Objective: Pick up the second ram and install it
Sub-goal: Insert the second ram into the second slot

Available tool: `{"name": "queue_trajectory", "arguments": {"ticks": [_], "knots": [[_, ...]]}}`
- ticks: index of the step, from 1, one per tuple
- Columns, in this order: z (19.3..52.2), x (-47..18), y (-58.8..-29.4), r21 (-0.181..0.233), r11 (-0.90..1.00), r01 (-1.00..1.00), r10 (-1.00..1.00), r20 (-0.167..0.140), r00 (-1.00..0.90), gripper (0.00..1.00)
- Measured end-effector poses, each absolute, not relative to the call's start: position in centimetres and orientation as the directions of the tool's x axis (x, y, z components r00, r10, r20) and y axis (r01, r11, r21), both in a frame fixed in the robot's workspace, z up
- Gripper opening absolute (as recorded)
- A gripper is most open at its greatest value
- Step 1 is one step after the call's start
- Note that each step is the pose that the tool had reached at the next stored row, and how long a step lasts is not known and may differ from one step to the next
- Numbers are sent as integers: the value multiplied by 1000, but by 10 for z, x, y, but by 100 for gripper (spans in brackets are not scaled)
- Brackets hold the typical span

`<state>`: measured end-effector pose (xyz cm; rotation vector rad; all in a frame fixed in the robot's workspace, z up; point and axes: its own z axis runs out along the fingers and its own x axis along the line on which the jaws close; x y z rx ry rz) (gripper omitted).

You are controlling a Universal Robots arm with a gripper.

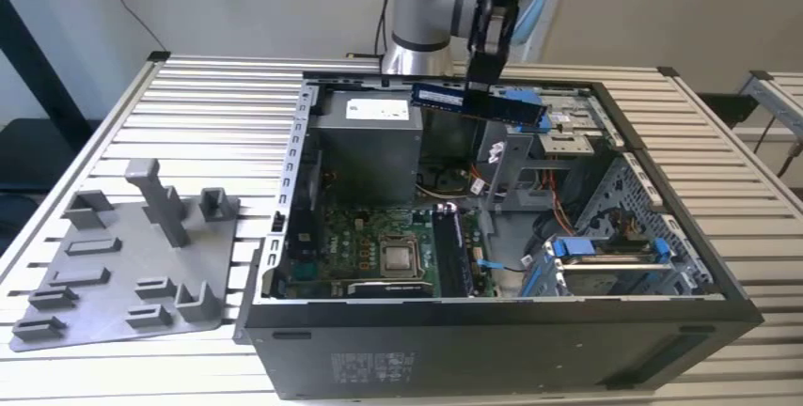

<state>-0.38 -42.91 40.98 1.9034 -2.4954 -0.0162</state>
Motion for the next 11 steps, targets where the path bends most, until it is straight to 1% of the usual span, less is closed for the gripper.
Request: {"name": "queue_trajectory", "arguments": {"ticks": [11], "knots": [[409, -4, -429, 10, 334, -943, -943, -4, -334, 14]]}}
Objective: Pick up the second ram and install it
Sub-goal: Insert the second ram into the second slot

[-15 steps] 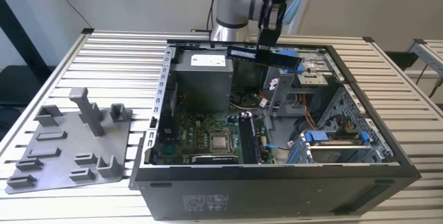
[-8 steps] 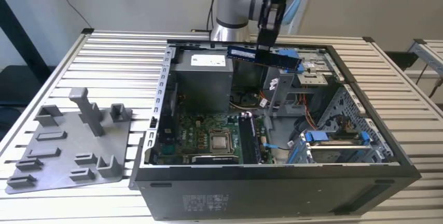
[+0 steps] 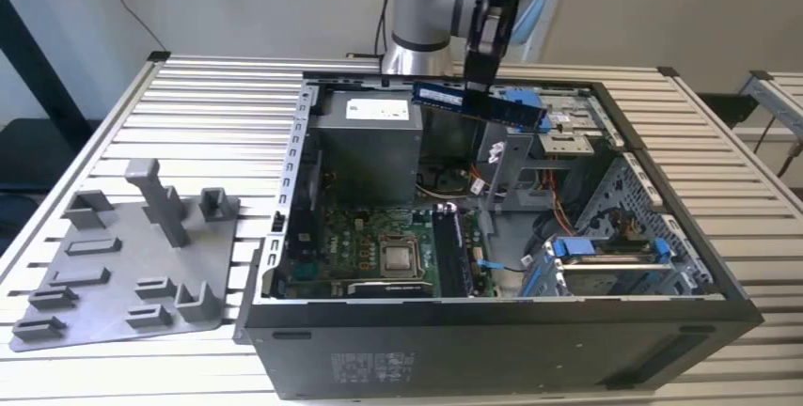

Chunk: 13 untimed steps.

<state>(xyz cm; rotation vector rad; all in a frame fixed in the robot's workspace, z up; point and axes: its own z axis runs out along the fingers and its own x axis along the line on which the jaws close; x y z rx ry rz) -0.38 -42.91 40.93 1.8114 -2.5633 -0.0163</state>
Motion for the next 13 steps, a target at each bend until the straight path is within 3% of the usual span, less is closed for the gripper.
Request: {"name": "queue_trajectory", "arguments": {"ticks": [13], "knots": [[409, -4, -429, 10, 412, -911, -911, -4, -412, 14]]}}
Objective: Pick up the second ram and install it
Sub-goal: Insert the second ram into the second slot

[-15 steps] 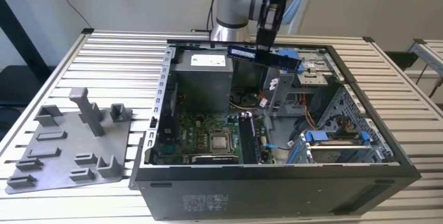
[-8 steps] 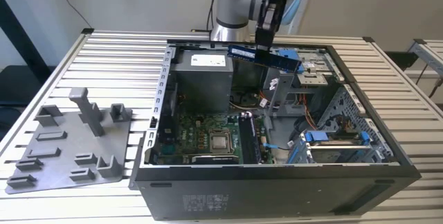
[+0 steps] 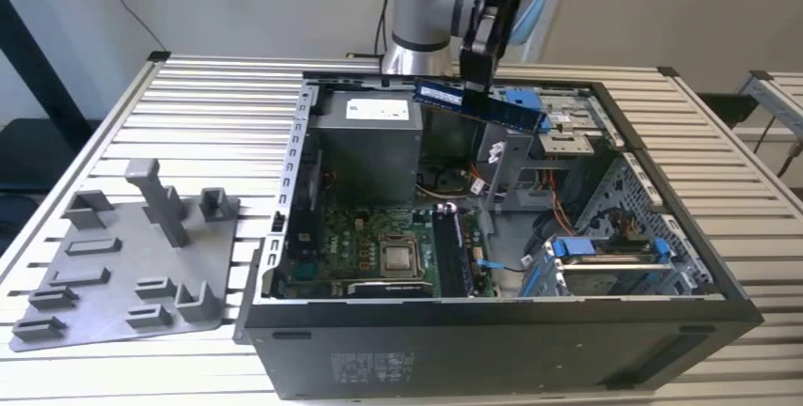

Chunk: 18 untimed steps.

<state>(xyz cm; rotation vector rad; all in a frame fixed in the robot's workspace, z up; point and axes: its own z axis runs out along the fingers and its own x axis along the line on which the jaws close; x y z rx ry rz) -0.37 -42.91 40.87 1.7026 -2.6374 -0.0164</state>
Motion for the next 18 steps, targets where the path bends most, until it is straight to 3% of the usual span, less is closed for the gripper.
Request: {"name": "queue_trajectory", "arguments": {"ticks": [18], "knots": [[408, -4, -429, 10, 547, -837, -837, -4, -547, 14]]}}
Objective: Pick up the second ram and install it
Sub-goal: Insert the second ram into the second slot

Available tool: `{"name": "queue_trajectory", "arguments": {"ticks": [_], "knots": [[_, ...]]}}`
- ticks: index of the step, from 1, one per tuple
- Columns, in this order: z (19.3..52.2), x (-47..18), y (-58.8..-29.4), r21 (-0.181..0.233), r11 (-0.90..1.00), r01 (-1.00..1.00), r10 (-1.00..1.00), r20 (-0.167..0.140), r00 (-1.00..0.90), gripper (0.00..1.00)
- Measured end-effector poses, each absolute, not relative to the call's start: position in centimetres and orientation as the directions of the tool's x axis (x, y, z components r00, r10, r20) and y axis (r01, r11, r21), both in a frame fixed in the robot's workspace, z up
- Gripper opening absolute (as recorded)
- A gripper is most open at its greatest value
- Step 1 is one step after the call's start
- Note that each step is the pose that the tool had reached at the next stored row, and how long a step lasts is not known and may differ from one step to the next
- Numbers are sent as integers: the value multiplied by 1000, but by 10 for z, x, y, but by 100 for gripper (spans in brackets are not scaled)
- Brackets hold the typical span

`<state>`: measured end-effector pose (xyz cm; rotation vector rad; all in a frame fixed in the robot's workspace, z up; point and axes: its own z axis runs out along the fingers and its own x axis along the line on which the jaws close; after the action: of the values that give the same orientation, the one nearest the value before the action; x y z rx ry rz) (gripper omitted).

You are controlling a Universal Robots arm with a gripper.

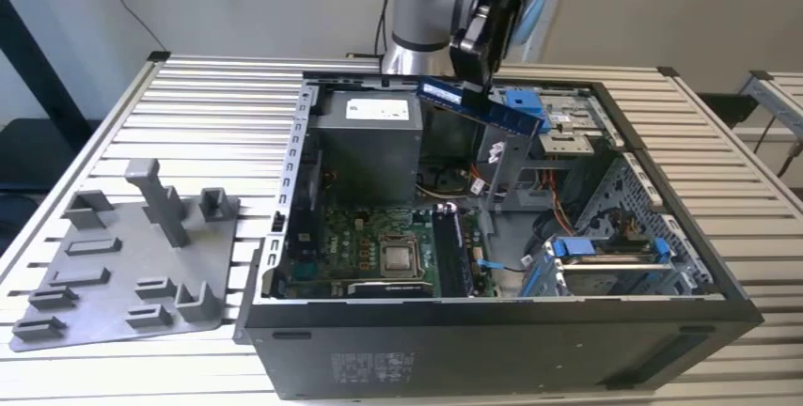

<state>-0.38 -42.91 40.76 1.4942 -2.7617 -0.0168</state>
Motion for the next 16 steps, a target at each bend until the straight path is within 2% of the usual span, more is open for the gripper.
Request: {"name": "queue_trajectory", "arguments": {"ticks": [16], "knots": [[406, -4, -429, 10, 668, -744, -744, -4, -668, 14]]}}
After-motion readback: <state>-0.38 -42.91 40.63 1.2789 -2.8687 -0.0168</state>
